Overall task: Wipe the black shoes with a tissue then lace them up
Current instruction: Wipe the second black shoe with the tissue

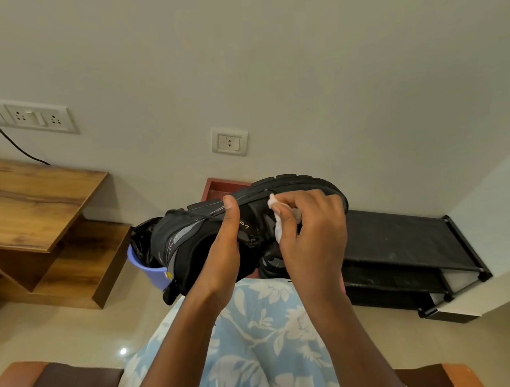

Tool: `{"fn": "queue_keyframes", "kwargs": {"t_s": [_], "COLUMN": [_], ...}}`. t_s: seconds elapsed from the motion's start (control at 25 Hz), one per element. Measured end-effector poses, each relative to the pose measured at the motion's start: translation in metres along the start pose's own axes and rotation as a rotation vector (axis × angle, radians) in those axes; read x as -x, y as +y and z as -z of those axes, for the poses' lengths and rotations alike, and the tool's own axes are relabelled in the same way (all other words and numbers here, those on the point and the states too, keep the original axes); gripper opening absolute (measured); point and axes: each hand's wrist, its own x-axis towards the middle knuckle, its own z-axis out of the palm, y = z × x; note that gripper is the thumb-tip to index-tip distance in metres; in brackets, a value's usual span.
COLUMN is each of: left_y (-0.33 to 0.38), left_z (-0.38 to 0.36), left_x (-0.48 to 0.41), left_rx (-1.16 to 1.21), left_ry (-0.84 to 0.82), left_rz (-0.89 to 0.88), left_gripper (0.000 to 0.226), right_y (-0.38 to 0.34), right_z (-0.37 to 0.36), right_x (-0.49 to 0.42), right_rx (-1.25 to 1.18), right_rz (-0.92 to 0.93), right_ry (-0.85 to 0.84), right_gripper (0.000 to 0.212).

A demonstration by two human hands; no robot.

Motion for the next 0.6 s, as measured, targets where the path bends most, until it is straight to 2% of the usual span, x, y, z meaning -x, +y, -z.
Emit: {"fn": "queue_keyframes", "kwargs": {"t_s": [0.04,0.16,0.2,0.24,0.4,0.52,0.6], "left_y": [0.000,0.001,0.002,0.002,0.000,0.000,0.003], "left_z": [0.000,0.005,0.004,0.004,-0.001,0.001,0.001], "left_x": [0.001,-0.001,-0.001,-0.001,0.002,0.003,0.004], "left_rx": [-0.006,0.010,0.005,-0.005,-0.020,-0.042,-0.086], "left_ry": [0.001,0.010,0.011,0.003,-0.019,-0.005,-0.010], "left_rz": [0.000,0.009,0.014,0.020,0.014,-0.011,-0.034], "left_gripper": [0.059,0.066,0.068,0.068,0.059,0.062,0.066], "right_y": [-0.001,-0.006,-0.006,-0.005,-0.009,-0.016,-0.019], "right_z": [0.003,0.017,0.019,0.018,0.002,0.006,0.006], "right_x": [0.000,0.002,0.001,-0.001,-0.005,-0.004,-0.004], "right_rx": [-0.013,-0.195,-0.206,-0.172,-0.013,-0.244,-0.312], "right_rz": [-0.016,-0.047,-0.043,-0.039,0.011,0.017,0.054], "right_ry": [-0.044,-0.345,-0.395,-0.382,-0.085,-0.170,-0.193], "right_gripper": [0.005,0.005,0.005,0.004,0.005,0.010,0.011]}}
